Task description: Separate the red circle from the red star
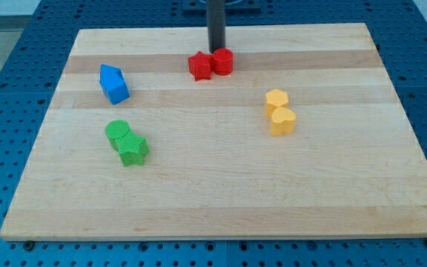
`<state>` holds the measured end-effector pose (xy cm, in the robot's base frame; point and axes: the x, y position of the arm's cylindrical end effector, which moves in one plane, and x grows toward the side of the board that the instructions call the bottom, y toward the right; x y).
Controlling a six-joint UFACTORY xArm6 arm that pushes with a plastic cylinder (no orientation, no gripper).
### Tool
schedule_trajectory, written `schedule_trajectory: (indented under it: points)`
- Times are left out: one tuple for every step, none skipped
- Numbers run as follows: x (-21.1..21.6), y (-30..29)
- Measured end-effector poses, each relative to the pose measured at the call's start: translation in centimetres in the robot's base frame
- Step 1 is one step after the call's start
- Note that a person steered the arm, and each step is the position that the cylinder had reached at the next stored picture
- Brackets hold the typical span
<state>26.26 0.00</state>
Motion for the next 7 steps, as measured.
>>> schedule_trajectory:
  points:
    - [1.7,0.5]
    - [3.4,0.5]
    - [2.5,0.6]
    - [0.5,-0.6]
    - [2.4,-2.8]
    - [5.5,-3.0]
    - [6.1,-3.1]
